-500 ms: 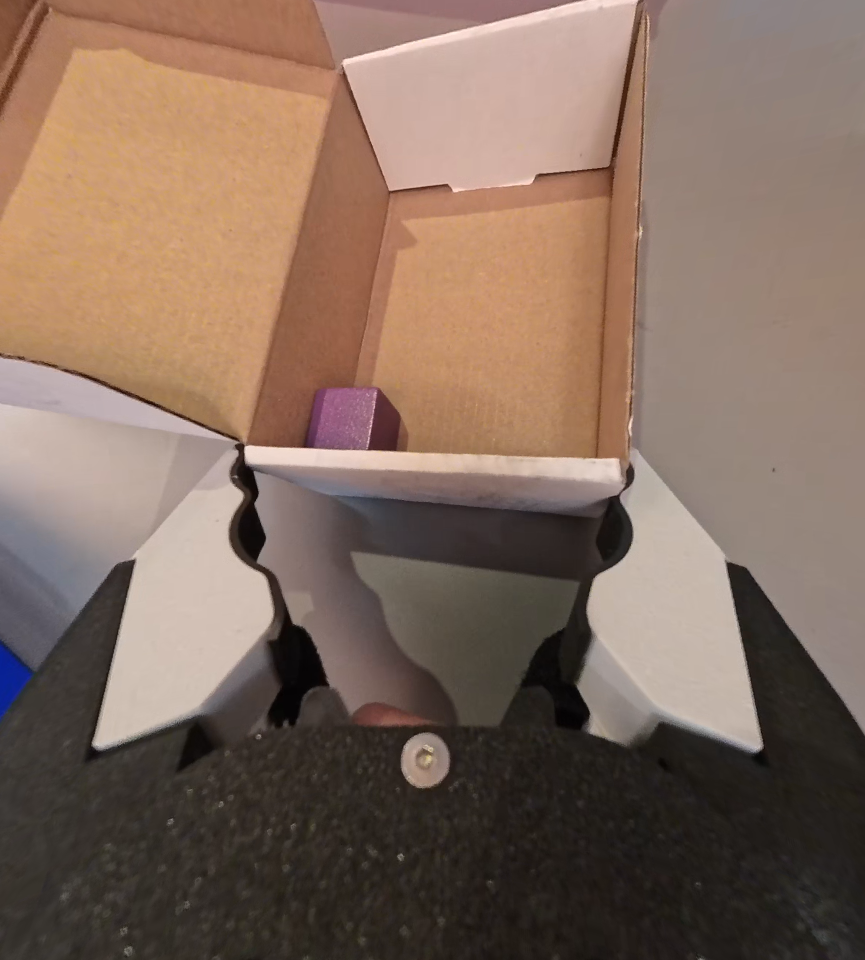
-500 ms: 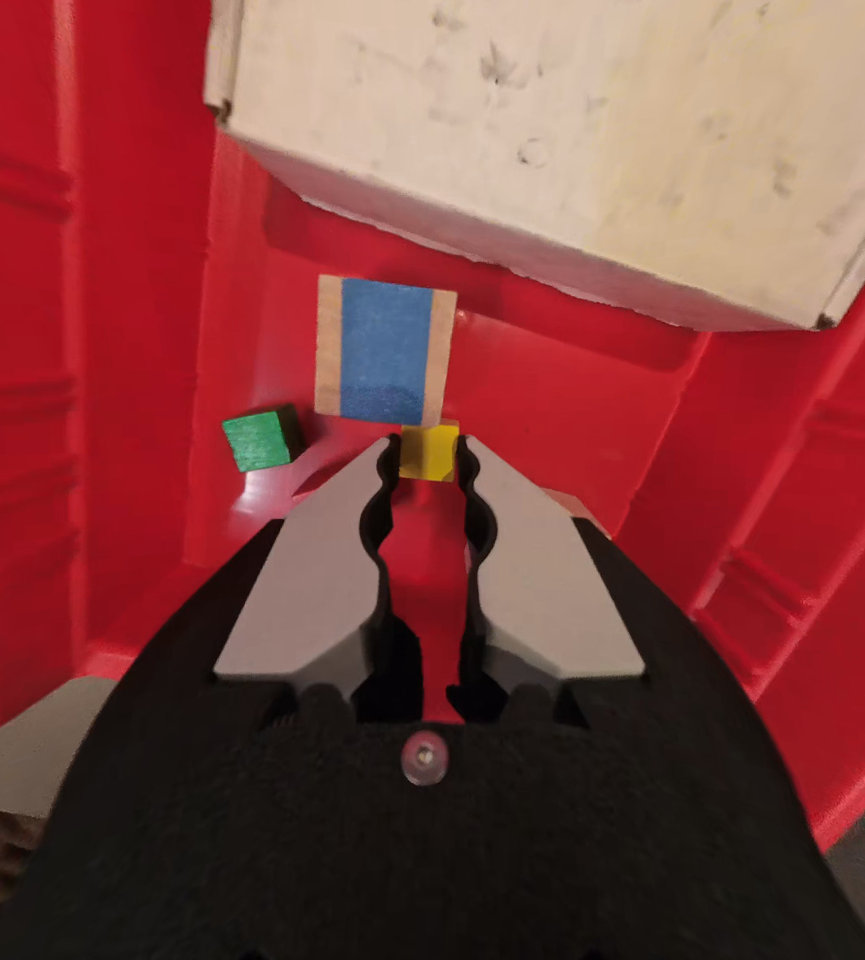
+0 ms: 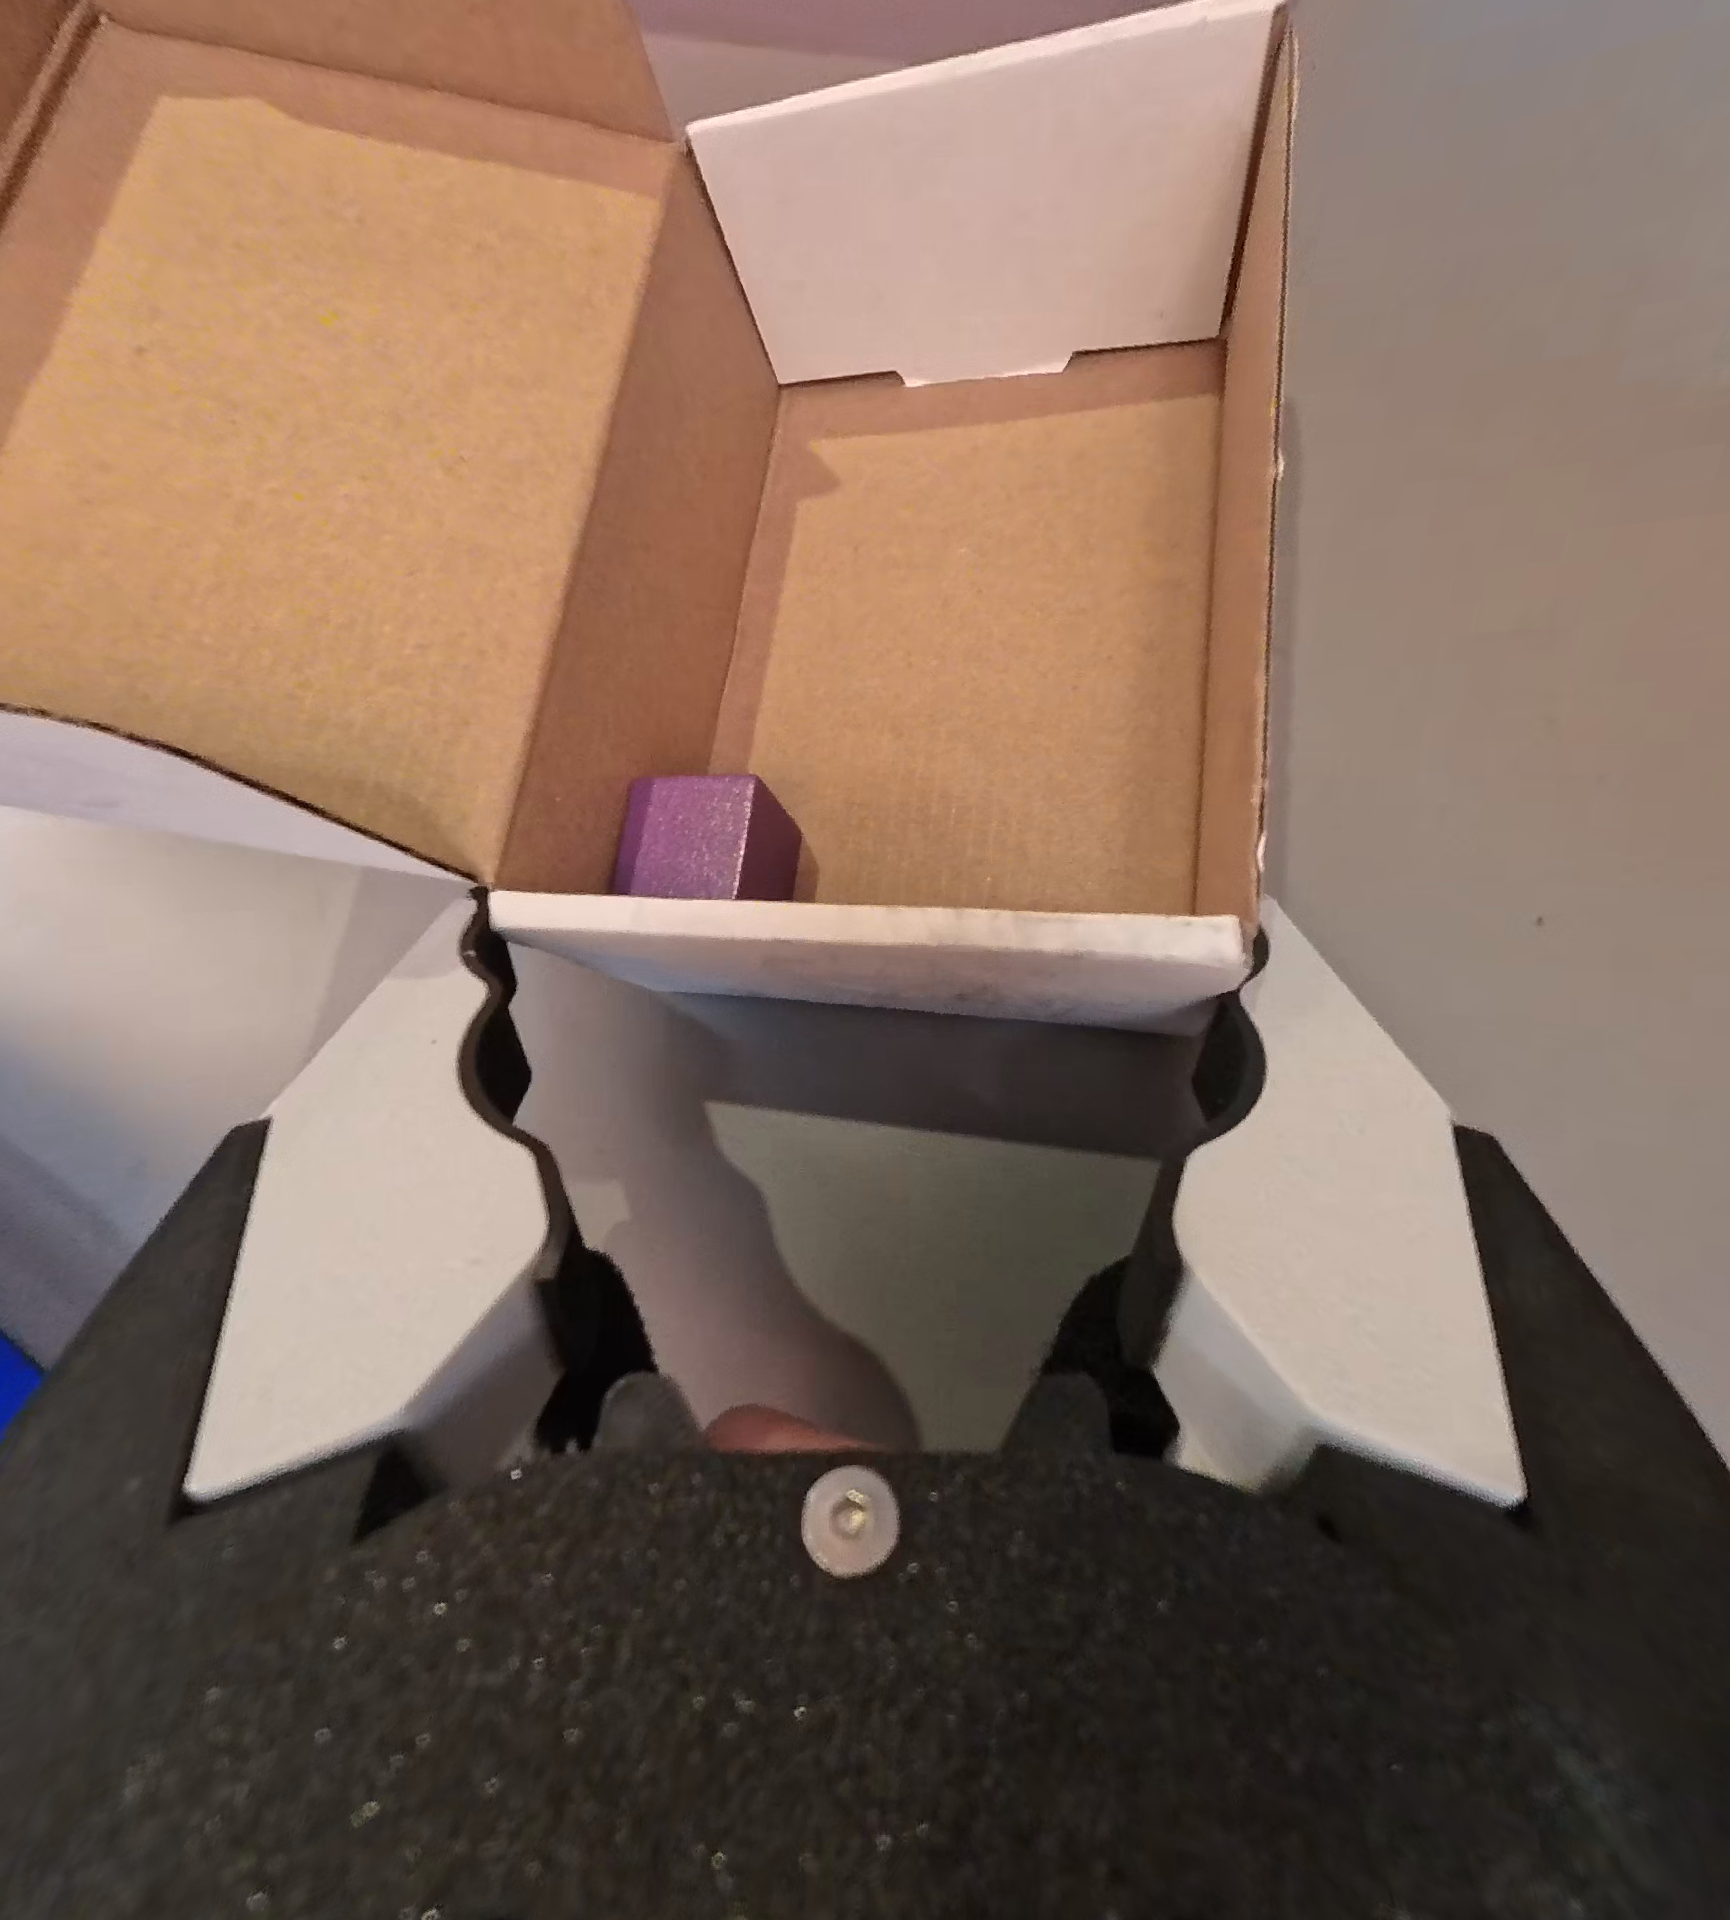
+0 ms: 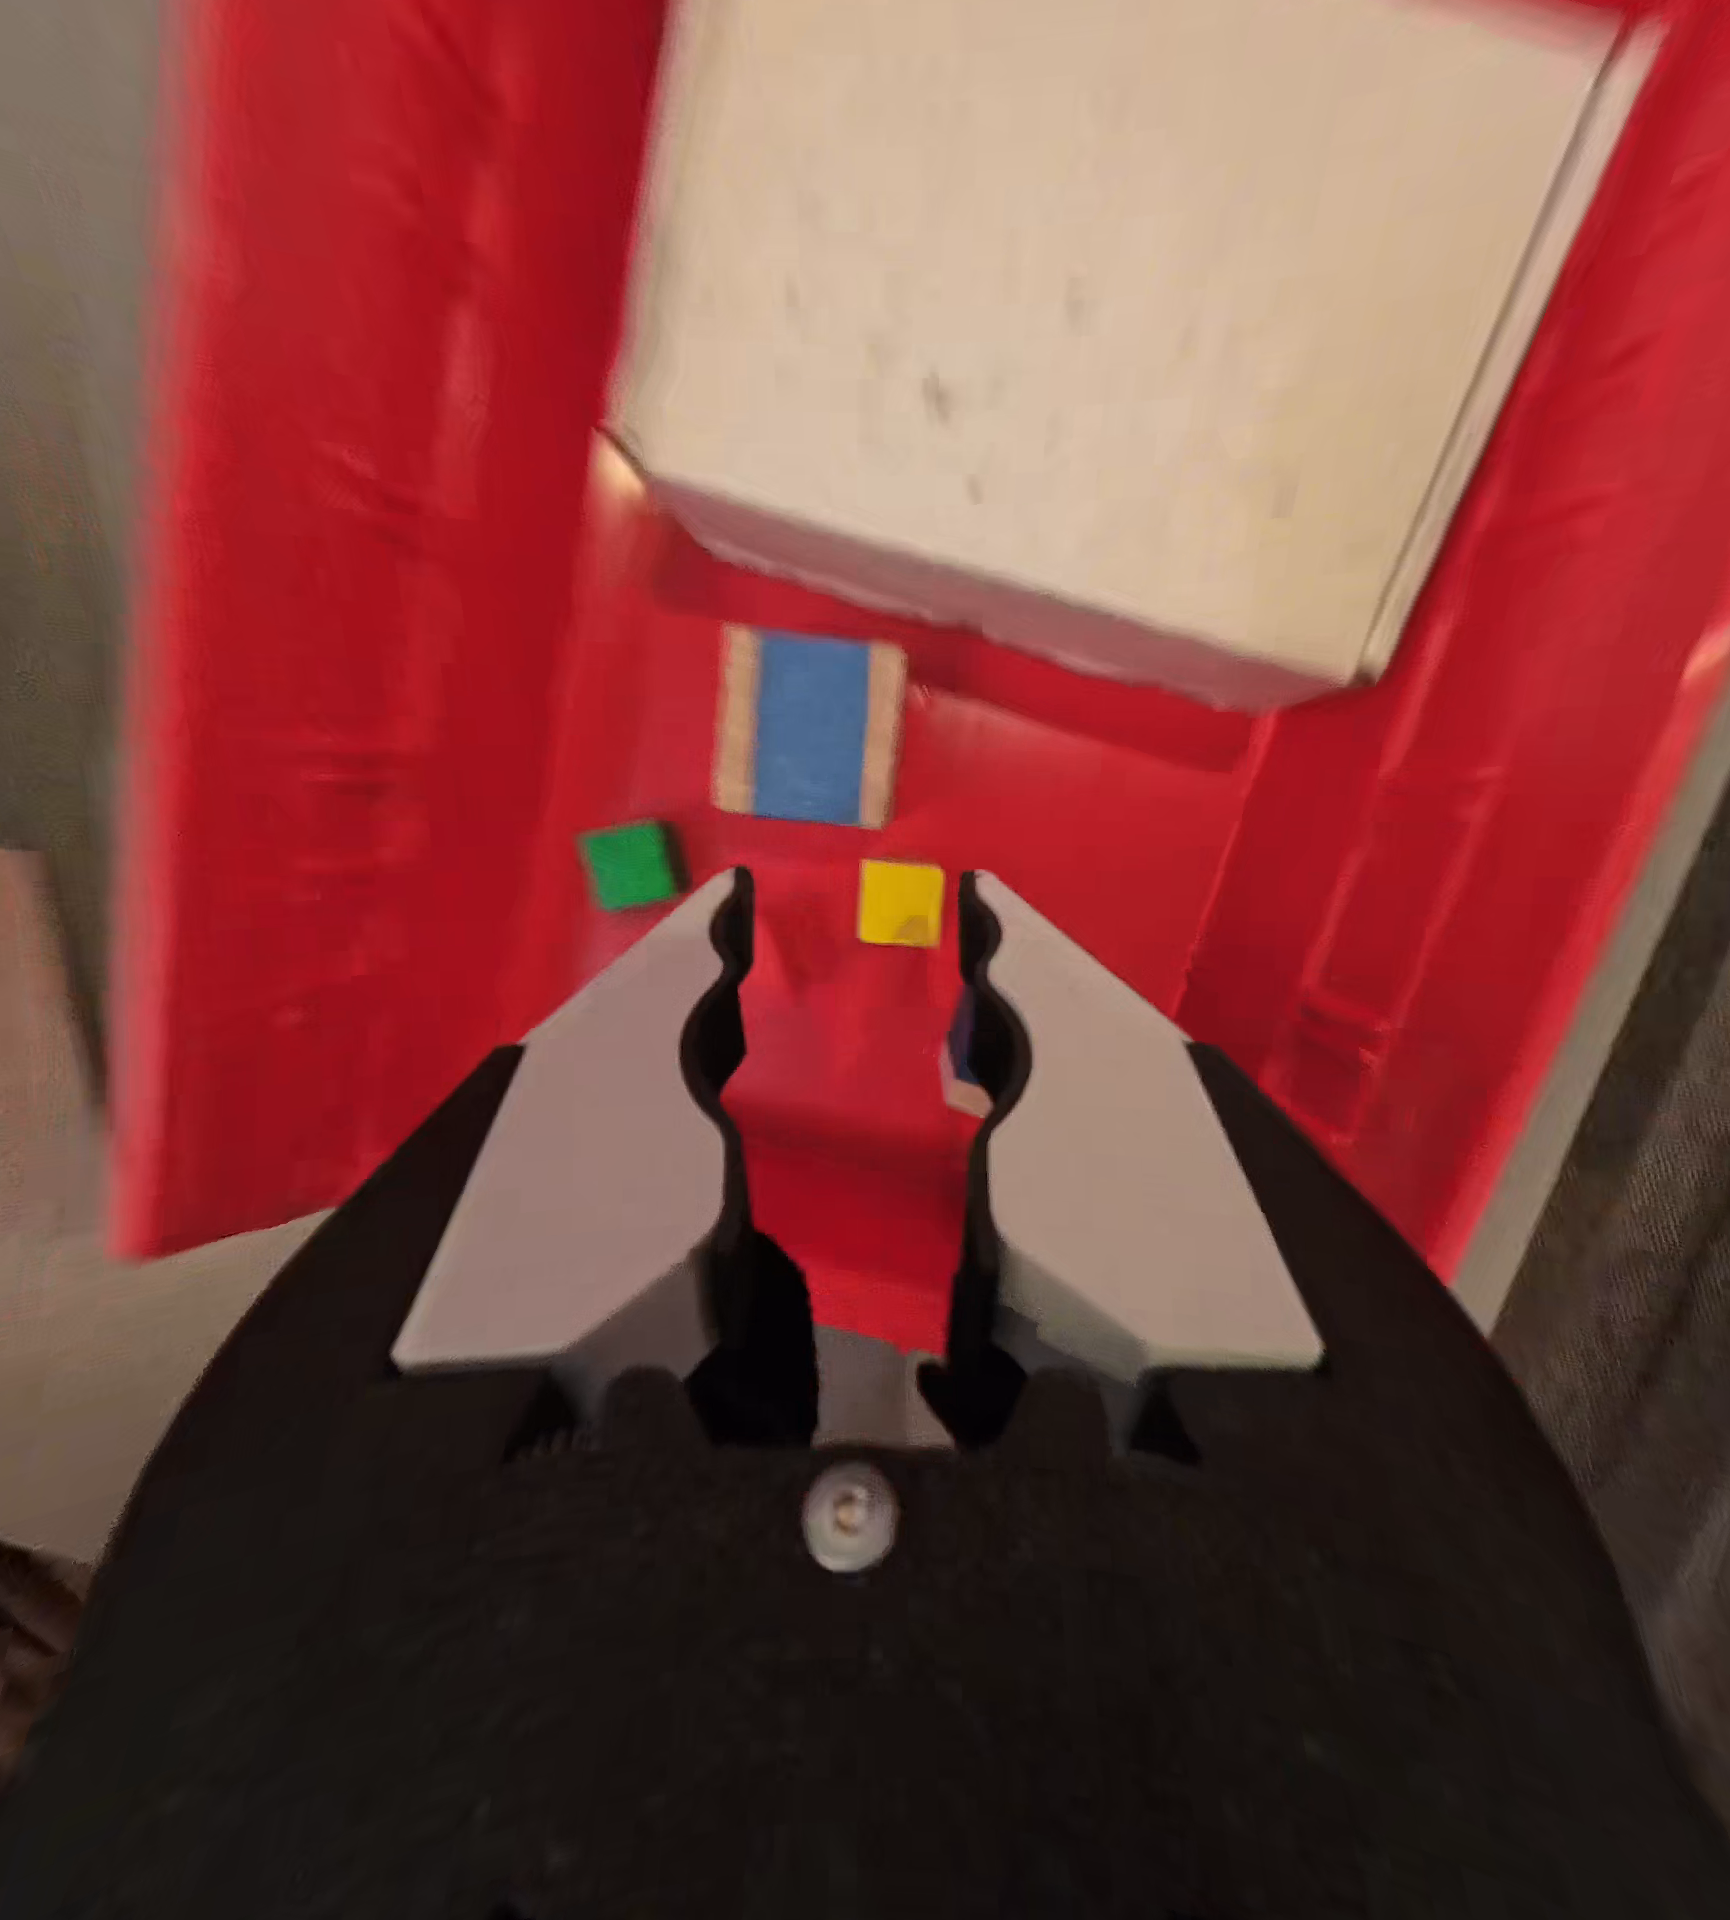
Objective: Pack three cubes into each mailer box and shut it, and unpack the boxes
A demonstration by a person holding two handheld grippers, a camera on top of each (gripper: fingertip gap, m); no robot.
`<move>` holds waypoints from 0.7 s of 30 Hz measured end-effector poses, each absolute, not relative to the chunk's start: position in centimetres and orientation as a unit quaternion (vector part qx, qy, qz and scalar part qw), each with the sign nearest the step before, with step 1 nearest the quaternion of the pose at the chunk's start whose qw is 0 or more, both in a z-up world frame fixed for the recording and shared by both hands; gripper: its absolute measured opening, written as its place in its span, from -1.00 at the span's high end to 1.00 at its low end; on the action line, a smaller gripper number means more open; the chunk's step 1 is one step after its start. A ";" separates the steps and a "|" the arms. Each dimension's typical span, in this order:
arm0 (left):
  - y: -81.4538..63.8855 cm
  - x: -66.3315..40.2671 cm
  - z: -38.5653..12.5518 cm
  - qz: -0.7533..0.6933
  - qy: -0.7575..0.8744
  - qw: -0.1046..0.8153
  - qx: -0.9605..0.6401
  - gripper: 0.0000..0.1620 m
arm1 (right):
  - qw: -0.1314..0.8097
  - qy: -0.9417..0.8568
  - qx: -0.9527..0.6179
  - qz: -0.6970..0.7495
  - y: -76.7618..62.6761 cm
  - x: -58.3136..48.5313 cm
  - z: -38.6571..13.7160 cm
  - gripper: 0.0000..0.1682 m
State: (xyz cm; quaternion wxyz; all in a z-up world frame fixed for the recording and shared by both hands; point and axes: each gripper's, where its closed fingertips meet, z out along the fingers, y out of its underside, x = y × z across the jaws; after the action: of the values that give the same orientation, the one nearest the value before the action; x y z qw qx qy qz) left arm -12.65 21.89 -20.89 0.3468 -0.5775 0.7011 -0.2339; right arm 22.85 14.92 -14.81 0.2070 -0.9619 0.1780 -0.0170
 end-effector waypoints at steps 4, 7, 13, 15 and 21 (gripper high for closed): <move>21.9 -12.4 -20.8 -0.233 0.691 0.349 -0.588 -0.60 | 0.368 0.130 -0.921 -0.006 18.4 17.9 -5.4 0.45; 21.7 -12.1 -20.9 -0.231 0.690 0.355 -0.586 -0.61 | 0.425 0.058 -0.898 0.098 21.2 8.5 -3.1 0.41; 21.5 -11.6 -20.9 -0.233 0.690 0.357 -0.585 -0.60 | 0.256 -0.048 -0.935 0.242 22.9 -6.7 -11.5 0.47; 21.5 -11.5 -20.9 -0.231 0.687 0.357 -0.589 -0.60 | 0.212 -0.048 -0.945 0.243 22.9 -8.7 -14.6 0.45; 21.3 -11.0 -20.9 -0.223 0.673 0.364 -0.604 -0.60 | 0.189 0.003 -0.955 0.230 24.5 -10.2 -18.9 0.38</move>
State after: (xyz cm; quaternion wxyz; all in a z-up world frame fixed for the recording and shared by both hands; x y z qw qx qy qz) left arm -11.04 21.26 -20.86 0.3640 -0.6040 0.6729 -0.2233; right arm -10.25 24.51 -18.95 0.1892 -0.9546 0.0031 0.2301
